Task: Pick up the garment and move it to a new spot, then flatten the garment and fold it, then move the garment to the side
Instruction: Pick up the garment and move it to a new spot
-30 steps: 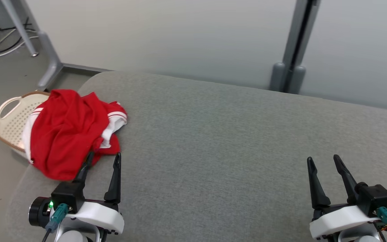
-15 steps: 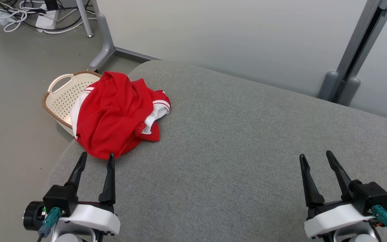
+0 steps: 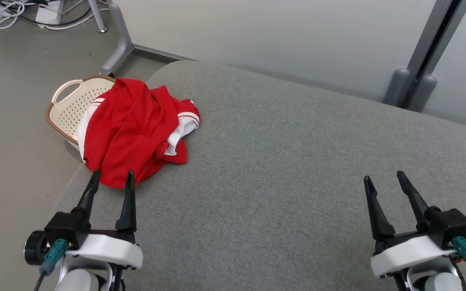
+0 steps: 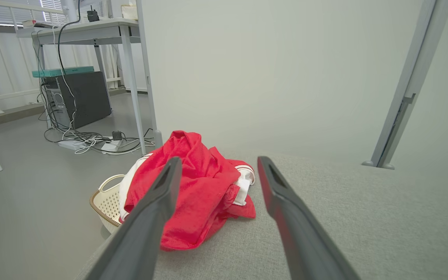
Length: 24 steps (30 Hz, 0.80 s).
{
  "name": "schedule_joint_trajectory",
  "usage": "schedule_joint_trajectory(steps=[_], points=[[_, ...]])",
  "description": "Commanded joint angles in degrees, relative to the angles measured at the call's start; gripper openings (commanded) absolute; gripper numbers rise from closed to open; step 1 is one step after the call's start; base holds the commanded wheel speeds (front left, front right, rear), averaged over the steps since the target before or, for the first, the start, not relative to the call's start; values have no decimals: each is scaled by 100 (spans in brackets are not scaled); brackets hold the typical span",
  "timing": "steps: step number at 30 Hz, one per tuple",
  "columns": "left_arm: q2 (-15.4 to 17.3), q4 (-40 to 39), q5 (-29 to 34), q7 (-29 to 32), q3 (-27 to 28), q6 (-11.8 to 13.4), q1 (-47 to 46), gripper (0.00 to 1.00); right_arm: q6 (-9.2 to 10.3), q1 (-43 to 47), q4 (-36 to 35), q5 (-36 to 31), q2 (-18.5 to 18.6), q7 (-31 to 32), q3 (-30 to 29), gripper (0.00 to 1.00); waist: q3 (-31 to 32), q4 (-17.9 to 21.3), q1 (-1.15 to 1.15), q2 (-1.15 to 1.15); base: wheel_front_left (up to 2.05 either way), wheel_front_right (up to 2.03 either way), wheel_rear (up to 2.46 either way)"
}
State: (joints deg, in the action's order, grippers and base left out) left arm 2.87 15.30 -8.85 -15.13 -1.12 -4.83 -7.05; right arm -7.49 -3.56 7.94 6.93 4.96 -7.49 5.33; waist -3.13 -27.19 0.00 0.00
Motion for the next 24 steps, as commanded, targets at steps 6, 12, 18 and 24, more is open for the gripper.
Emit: schedule_joint_trajectory(steps=[6,12,18,24], points=[[9,559,-429,-3,47,20,-799,100,0,-404,-431,-139,319,348,75,100,-1000,324,0,0,0,0,0],[66,2083,-635,-3,292,-99,-1996,100,0,-771,-858,-170,648,635,136,100,-1919,664,0,0,0,0,0],[274,3499,-710,-3,560,-169,-2877,100,0,-907,-968,-147,733,668,143,100,-2260,892,0,0,0,0,0],[361,3915,-701,-2,744,-192,-3168,100,0,-991,-925,-127,733,624,99,100,-2342,945,0,0,0,0,0]])
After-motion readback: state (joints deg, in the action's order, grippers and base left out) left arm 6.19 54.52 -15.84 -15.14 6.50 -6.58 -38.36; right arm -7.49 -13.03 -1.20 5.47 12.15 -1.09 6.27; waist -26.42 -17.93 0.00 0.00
